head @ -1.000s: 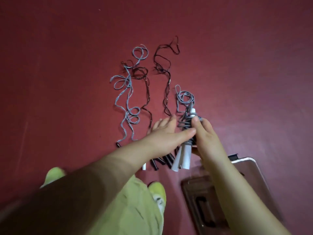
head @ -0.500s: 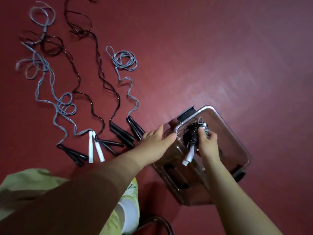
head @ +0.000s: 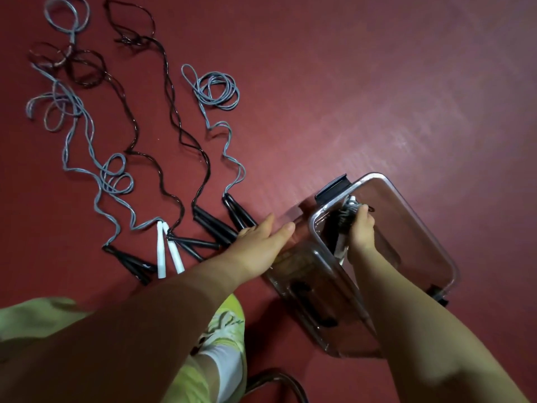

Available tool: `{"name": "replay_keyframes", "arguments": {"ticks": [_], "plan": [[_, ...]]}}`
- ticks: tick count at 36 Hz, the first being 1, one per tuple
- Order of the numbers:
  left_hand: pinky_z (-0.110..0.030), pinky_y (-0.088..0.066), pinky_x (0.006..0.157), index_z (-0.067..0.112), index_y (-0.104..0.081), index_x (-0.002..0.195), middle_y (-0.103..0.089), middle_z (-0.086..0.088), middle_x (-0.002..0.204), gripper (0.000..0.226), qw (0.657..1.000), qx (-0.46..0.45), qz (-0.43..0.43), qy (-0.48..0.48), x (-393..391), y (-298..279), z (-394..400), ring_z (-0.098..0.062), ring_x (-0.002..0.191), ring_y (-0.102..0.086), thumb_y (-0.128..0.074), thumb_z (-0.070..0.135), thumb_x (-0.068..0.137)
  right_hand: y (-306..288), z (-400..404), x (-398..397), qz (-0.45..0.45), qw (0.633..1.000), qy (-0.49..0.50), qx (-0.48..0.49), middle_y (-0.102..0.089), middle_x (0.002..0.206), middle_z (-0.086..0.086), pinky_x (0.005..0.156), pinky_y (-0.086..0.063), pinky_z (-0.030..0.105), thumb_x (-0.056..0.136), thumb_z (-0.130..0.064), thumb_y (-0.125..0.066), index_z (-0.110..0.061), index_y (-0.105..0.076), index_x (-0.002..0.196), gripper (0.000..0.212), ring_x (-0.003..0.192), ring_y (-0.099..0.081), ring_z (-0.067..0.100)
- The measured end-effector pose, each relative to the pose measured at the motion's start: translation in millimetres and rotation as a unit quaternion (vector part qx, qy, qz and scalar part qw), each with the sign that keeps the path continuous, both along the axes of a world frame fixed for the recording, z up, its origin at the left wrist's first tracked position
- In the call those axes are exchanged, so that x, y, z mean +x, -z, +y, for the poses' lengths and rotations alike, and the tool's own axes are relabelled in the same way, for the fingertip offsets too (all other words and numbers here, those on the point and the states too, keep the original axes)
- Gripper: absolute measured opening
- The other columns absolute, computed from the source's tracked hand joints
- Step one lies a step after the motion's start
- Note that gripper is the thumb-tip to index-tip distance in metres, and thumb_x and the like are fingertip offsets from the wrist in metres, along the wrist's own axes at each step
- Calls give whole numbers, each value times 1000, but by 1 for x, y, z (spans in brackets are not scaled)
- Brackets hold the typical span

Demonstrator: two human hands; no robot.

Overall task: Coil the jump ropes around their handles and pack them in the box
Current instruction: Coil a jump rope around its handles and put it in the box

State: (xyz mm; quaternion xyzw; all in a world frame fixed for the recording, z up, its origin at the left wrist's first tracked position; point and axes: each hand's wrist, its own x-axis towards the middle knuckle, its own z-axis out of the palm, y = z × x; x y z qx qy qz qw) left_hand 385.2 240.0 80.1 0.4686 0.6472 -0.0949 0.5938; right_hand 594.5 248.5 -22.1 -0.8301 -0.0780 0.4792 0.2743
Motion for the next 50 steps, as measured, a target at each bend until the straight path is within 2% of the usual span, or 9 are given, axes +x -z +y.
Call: {"name": "replay_keyframes", "arguments": {"ticks": [10,14,18,30,33,37,41,44,50], "plan": [[-37,-9,117,28,-8,152,-15,-2,159,70,993,57,13,98,-26,-22,23,-21,147,-4,-24,63,93,-64,-8,-30,-52,993,-74,78,-45,144,10,112,-32,42,96,-45,-39,-11,-39,144,59,132,-43,25],[-35,-12,117,26,-7,152,-17,-8,158,70,983,111,27,144,-62,-46,50,-21,146,-8,-26,60,94,-102,-3,-85,-7,978,-154,140,-47,135,3,87,-21,5,104,-31,-36,-6,-39,142,45,119,-45,5],[-33,-11,118,26,-7,152,-16,-6,159,68,972,164,53,159,-132,-74,63,-21,146,-8,-28,56,96,-118,8,-161,20,938,-297,178,-40,147,2,91,-23,8,103,-29,-40,-10,-35,146,47,125,-35,4],[-31,-14,117,26,-26,149,-37,-4,151,71,970,117,95,-192,-350,-18,-30,-21,142,-25,-42,61,89,-94,31,-372,102,809,-560,146,-42,130,-13,99,-26,18,100,-39,-43,-20,-36,146,50,118,-39,0],[-37,-23,116,28,-36,145,-48,-1,144,90,954,102,91,-268,-368,11,-60,-19,136,-39,-37,78,70,-72,24,-400,104,801,-578,116,-53,118,-14,87,-33,6,100,-36,-47,-16,-42,141,45,101,-52,-9],[-22,-21,110,20,-37,145,-44,-4,146,55,931,54,47,-358,-380,45,-90,-15,136,-38,-43,45,96,-26,6,-429,99,798,-591,65,-65,110,-7,100,-43,24,91,-51,-54,-13,-58,122,49,104,-60,2],[-13,-22,97,18,-36,145,-39,-1,149,51,918,30,20,-395,-383,76,-107,-13,137,-34,-40,40,99,8,-7,-450,94,777,-622,23,-63,81,-18,74,-44,10,97,-34,-55,-28,-62,86,14,72,-58,-10],[-16,-19,103,21,-35,145,-36,3,152,52,912,26,20,-408,-389,91,-115,-10,139,-30,-38,44,99,39,-16,-465,58,774,-630,14,-69,96,-10,89,-49,27,81,-53,-66,-19,-68,100,39,90,-65,6],[-16,-22,103,7,-54,129,-52,-4,137,41,886,30,-3,-463,-395,107,-130,-14,132,-42,-37,32,101,69,-30,-494,-130,674,-728,-6,-70,102,9,69,-39,30,82,-52,-66,-14,-63,101,43,101,-63,29]]}}
